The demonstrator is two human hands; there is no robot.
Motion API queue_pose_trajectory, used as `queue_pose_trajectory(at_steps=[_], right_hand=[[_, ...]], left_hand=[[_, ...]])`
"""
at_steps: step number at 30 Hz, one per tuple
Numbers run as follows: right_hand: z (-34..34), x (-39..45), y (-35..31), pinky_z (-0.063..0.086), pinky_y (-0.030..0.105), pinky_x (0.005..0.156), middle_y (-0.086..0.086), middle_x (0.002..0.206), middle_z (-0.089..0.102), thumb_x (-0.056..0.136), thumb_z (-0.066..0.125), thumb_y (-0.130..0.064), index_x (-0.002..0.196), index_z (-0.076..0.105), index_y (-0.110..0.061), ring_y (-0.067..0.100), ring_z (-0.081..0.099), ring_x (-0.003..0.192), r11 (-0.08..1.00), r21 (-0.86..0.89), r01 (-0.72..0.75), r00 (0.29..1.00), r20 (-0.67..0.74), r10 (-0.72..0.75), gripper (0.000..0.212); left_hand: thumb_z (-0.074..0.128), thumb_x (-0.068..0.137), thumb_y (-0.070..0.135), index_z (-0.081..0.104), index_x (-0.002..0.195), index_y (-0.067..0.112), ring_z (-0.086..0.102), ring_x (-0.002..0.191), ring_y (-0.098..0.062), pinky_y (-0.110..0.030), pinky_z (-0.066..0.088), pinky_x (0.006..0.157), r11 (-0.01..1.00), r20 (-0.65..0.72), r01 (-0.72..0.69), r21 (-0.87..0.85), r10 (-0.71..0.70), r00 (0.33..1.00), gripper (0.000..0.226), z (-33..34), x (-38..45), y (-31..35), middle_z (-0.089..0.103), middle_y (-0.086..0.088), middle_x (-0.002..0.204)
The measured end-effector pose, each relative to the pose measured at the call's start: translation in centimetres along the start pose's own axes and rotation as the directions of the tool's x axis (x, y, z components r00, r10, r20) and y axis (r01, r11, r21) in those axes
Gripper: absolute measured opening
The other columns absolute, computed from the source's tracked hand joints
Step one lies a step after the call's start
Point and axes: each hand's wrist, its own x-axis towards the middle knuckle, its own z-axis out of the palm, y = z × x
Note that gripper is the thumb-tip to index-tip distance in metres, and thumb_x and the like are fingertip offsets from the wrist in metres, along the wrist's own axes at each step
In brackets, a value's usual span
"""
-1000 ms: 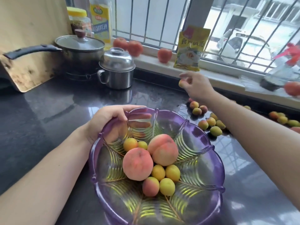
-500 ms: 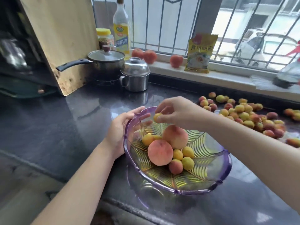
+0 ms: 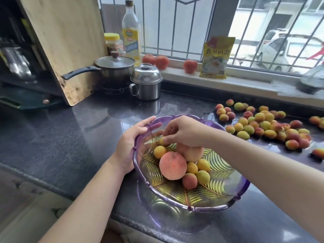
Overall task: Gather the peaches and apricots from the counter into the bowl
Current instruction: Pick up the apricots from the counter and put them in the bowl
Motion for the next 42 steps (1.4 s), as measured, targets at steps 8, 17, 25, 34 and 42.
queue_pose_trajectory(at_steps=[8, 17, 25, 34, 42], right_hand=[[0.1, 0.4, -0.3, 0.051, 0.022, 0.074, -0.016, 0.093, 0.068, 0.085, 0.078, -0.044, 0.102, 0.075, -0.027, 0.002, 0.062, 0.085, 0.998, -0.056, 0.042, 0.999, 0.035, -0.040, 0.025], [-6.4, -3.7, 3.9, 0.055, 0.029, 0.067, -0.004, 0.083, 0.074, 0.097, 0.065, -0.025, 0.097, 0.076, -0.020, 0.015, 0.069, 0.075, 0.976, 0.215, 0.018, 0.875, -0.476, 0.088, 0.012], [-5.2, -9.5, 13.6, 0.047, 0.033, 0.082, 0.000, 0.097, 0.067, 0.097, 0.061, -0.013, 0.107, 0.073, -0.013, 0.020, 0.062, 0.090, 0.943, 0.111, -0.314, 0.672, -0.676, 0.303, 0.016], [-2.5, -9.3, 15.1, 0.051, 0.046, 0.086, 0.010, 0.116, 0.057, 0.093, 0.068, -0.036, 0.120, 0.059, -0.016, 0.037, 0.059, 0.103, 0.854, -0.065, -0.516, 0.710, -0.589, 0.385, 0.034], [-3.0, -9.2, 13.2, 0.039, 0.032, 0.069, 0.006, 0.095, 0.066, 0.092, 0.071, -0.028, 0.100, 0.061, -0.014, 0.022, 0.054, 0.081, 0.918, 0.009, -0.397, 0.688, -0.659, 0.304, 0.019]], left_hand=[[0.054, 0.085, 0.023, 0.063, 0.142, 0.009, 0.070, 0.125, -0.038, -0.052, 0.054, 0.105, 1.000, 0.001, -0.013, 0.015, 0.013, 1.000, 0.059, 0.3, -0.1, 0.3, 0.072, -0.016, 0.136], [0.053, 0.084, 0.020, 0.063, 0.142, 0.007, 0.066, 0.130, -0.040, -0.054, 0.052, 0.107, 0.999, 0.023, -0.041, 0.021, 0.041, 0.999, 0.060, 0.0, -0.1, -0.1, 0.070, -0.016, 0.140], [0.051, 0.082, 0.016, 0.063, 0.141, 0.006, 0.066, 0.129, -0.041, -0.057, 0.049, 0.111, 0.998, 0.056, -0.061, 0.006, 0.060, 0.997, 0.061, 0.0, 0.0, -0.3, 0.069, -0.019, 0.140], [0.043, 0.094, 0.012, 0.063, 0.142, 0.007, 0.065, 0.131, -0.040, -0.063, 0.043, 0.117, 0.998, 0.052, -0.049, 0.029, 0.048, 0.998, 0.053, -0.2, -0.2, -0.4, 0.068, -0.017, 0.142], [0.050, 0.085, 0.017, 0.062, 0.143, 0.008, 0.067, 0.130, -0.038, -0.059, 0.047, 0.114, 0.998, 0.059, -0.048, 0.033, 0.046, 0.997, 0.060, 0.0, -0.3, -0.1, 0.069, -0.016, 0.141]])
